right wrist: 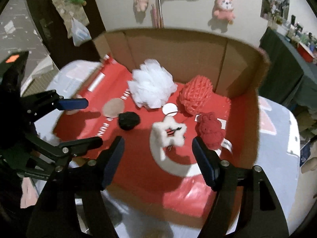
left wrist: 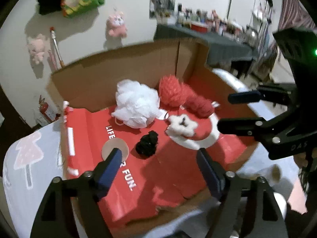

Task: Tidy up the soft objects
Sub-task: 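Withdraw both open tools from the box back to the table items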

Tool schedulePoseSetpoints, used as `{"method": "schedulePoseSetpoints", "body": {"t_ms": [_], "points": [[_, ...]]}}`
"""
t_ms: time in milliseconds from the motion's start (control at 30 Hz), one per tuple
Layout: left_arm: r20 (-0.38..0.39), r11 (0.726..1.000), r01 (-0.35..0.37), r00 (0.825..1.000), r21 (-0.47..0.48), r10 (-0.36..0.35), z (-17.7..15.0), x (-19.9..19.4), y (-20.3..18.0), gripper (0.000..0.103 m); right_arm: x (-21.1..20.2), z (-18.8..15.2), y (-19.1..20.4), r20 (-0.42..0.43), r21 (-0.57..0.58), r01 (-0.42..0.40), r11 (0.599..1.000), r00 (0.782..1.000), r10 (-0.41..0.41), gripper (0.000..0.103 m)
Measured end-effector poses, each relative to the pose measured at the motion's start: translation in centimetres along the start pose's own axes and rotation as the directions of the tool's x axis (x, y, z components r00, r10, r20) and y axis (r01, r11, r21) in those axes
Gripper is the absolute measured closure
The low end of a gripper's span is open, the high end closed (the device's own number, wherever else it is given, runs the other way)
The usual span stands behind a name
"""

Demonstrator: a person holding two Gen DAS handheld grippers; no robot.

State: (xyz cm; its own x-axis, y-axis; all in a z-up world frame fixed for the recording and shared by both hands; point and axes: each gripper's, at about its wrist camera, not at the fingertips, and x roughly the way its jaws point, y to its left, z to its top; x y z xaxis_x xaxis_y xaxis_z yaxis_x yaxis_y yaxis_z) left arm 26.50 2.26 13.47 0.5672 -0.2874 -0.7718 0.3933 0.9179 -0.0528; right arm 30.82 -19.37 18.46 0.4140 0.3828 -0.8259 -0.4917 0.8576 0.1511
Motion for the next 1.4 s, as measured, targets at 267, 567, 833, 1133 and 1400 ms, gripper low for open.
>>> {"method": "schedulePoseSetpoints", "body": {"t_ms": [267, 567, 833, 1133, 1400], "points": [[0.188, 0.997, 0.011, 0.982, -0.079, 0.004, -3.5, -7.4, -1.8, 0.004, -8.1, -4.2, 4.2, 0.182, -0.026, 0.056, 0.998, 0.982, -0.051, 0.022], [0.335, 0.993, -0.036, 0.939, -0.115, 0.072, -8.8, -12.0, -4.7, 0.0, -13.7, -11.5, 7.4, 0.343, 0.008, 0.192, 0.981, 0.921, -0.183, 0.014], [0.377, 0.983, -0.098, 0.914, -0.157, 0.151, -13.8, -12.5, -6.7, 0.0, -15.0, -17.3, 8.6, 0.431, 0.066, 0.263, 0.962, 0.862, -0.265, 0.012], [0.347, 0.974, -0.135, 0.918, -0.18, 0.192, -18.4, -9.0, -8.2, 0.0, -11.2, -23.3, 8.3, 0.433, 0.106, 0.267, 0.958, 0.855, -0.286, 0.007], [0.286, 0.972, -0.144, 0.939, -0.185, 0.193, -20.8, -6.2, -8.3, 0.0, -7.7, -25.8, 7.6, 0.373, 0.126, 0.276, 0.953, 0.877, -0.303, 0.007]]}}
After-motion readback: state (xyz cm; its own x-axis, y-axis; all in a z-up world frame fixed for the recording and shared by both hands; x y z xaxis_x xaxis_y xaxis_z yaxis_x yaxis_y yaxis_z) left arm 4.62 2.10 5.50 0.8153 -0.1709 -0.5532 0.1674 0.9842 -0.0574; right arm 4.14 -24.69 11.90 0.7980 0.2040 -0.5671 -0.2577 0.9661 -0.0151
